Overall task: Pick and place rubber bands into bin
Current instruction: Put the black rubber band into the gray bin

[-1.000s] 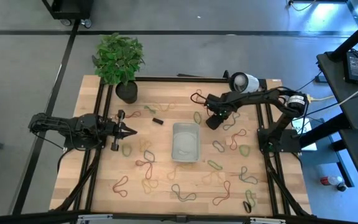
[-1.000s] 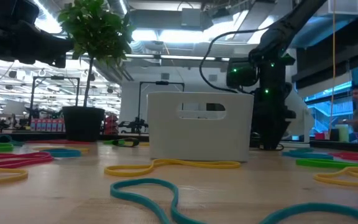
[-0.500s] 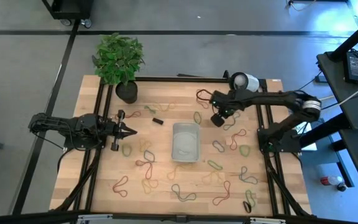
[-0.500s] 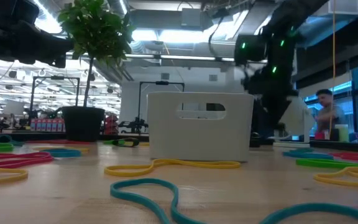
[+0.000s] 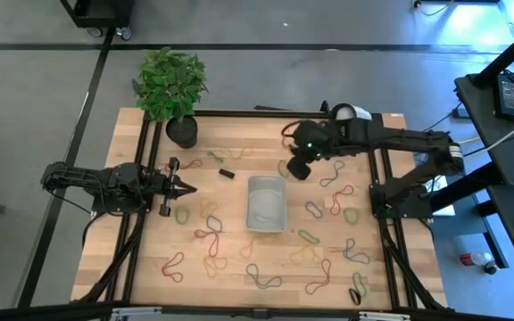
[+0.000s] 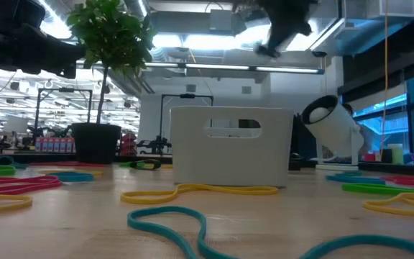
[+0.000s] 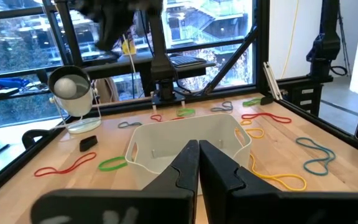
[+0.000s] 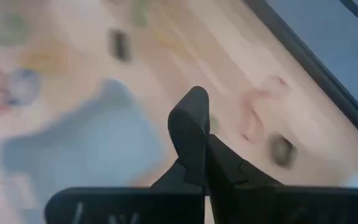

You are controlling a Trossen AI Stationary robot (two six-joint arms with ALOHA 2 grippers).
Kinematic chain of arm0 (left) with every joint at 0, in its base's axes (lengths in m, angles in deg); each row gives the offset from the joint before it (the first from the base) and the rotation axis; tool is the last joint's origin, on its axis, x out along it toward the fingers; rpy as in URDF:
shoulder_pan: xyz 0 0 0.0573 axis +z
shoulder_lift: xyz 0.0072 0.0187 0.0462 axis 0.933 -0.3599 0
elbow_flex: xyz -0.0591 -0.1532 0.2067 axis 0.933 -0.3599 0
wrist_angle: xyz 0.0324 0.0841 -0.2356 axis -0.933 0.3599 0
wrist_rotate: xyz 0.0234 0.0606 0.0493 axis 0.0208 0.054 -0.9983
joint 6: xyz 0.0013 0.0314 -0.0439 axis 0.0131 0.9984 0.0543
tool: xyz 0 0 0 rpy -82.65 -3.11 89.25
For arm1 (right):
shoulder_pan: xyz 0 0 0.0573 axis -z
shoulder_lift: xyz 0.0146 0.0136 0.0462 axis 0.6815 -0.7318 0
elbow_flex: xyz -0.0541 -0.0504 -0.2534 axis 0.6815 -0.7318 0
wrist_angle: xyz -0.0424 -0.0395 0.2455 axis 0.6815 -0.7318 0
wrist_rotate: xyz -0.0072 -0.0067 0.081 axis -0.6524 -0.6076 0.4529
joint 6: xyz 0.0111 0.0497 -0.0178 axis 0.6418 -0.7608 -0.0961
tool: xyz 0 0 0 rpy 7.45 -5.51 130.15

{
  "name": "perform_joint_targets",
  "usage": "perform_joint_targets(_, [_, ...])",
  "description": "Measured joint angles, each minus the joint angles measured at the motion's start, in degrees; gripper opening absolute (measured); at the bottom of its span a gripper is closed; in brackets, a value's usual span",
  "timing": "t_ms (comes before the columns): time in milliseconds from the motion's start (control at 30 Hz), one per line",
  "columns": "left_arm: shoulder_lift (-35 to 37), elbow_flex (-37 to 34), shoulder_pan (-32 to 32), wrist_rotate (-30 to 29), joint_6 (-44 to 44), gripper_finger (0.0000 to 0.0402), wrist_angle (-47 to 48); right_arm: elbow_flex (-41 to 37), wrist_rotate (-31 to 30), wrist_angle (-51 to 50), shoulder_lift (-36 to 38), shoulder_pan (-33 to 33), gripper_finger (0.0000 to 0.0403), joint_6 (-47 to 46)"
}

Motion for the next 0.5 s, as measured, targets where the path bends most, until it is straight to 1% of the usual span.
perform_joint_targets(133, [0.00, -0.01, 0.00, 0.00, 0.00, 0.0006, 0.00, 8.76, 0.07, 0.21, -7.00, -4.77, 0.0000, -0.16])
perform_joint_targets(233, [0.00, 0.00, -0.01, 0.01, 0.00, 0.0007, 0.00, 14.54, 0.15, -0.49, -13.30, -7.12, 0.0000, -0.48])
perform_joint_targets(300, [0.00, -0.01, 0.01, 0.02, 0.02, 0.0008, 0.00, 17.66, 1.45, -1.66, -17.65, -8.23, 0.0000, -1.96])
perform_joint_targets(400, [0.00, 0.01, -0.01, 0.02, 0.00, 0.0007, 0.00, 20.47, 4.34, -2.40, -24.02, -9.57, 0.0000, -3.18])
perform_joint_targets(500, [0.00, -0.01, 0.00, 0.00, 0.00, 0.0006, 0.00, 21.05, 6.79, -3.27, -29.08, -10.22, 0.0000, -4.87])
